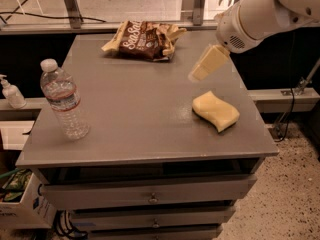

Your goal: Move brown chip bag near water bottle

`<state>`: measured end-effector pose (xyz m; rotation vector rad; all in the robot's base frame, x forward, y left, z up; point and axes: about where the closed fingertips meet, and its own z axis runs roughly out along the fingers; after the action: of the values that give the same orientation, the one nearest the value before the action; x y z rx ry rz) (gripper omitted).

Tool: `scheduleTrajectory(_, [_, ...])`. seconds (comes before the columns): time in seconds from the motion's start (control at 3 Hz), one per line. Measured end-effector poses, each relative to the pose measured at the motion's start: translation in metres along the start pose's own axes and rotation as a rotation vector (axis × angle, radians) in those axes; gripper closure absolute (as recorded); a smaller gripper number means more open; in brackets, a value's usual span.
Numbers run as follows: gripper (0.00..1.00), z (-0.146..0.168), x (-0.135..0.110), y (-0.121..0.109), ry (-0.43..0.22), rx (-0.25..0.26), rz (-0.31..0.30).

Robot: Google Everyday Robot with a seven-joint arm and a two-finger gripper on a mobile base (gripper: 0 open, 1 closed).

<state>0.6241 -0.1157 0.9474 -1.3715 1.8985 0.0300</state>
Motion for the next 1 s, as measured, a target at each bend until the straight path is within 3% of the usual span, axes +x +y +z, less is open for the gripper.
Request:
scheduleTrajectory(0.67, [0.0,0.064,-0.039,-0.038,-0.143,0.072,0.114])
scheduleTrajectory(1.0, [0.0,0.102,-0.054,-0.057,-0.177,0.07,0.176])
